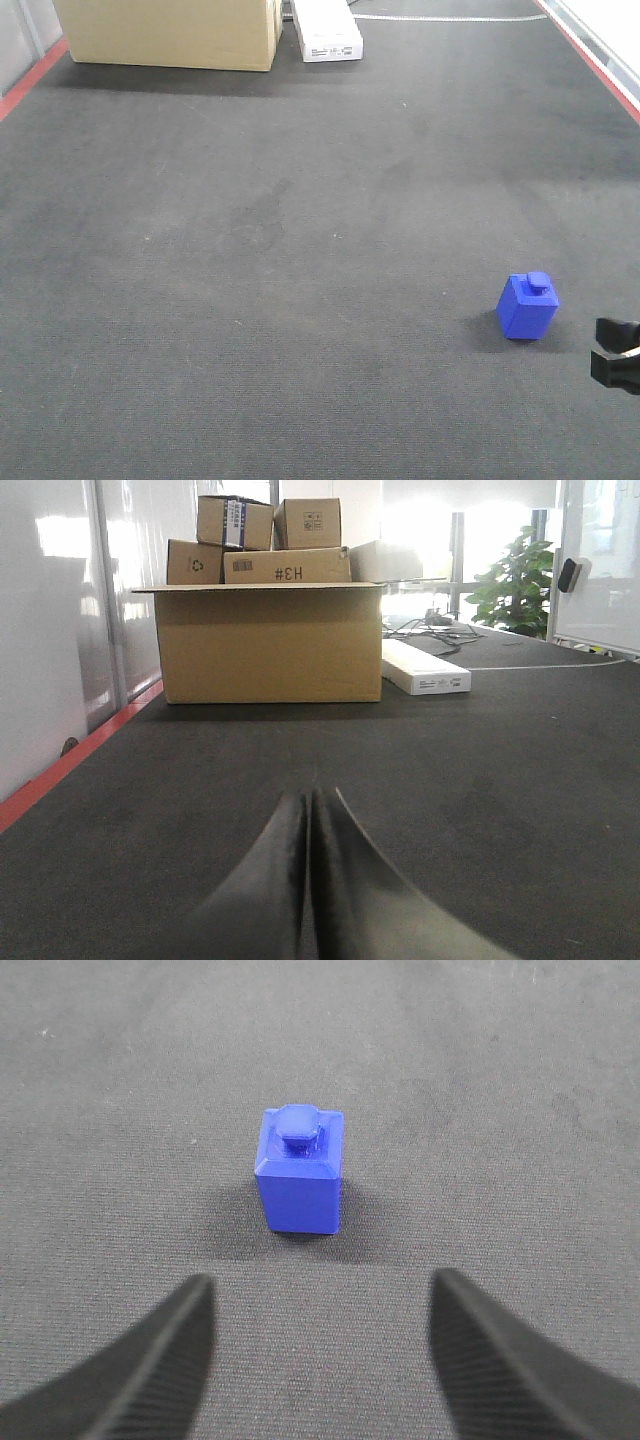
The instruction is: Pour parts from conveyor to right shelf
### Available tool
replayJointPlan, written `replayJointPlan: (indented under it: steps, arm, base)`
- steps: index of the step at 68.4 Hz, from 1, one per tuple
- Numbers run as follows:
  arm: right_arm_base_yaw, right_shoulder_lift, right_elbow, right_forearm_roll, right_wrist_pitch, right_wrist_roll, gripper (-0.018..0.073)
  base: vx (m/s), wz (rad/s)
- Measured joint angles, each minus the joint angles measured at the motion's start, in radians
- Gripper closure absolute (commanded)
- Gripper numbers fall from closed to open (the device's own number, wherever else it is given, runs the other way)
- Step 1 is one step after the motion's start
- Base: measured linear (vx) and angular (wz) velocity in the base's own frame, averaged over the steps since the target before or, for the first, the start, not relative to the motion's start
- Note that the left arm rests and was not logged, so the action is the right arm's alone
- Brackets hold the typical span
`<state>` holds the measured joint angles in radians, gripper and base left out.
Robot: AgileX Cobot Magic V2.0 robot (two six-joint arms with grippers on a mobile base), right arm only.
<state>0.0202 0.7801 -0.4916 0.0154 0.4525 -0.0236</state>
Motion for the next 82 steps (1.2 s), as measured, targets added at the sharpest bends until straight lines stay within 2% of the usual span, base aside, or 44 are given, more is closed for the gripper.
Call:
replayJointPlan:
  steps: [28,48,82]
  arm:
    - [0.0,0.103,-0.18,0.014,0.002,-0.053,0.0018]
    - [0.025,0.327,-0.371,0.054,0.114,-0.088,0.0018]
    - [0.037,0.691,-0.577,0.05,0.232,0.024,0.0018]
  base:
    - [0.0,0.0]
    - [0.0,0.0]
    - [0.0,0.0]
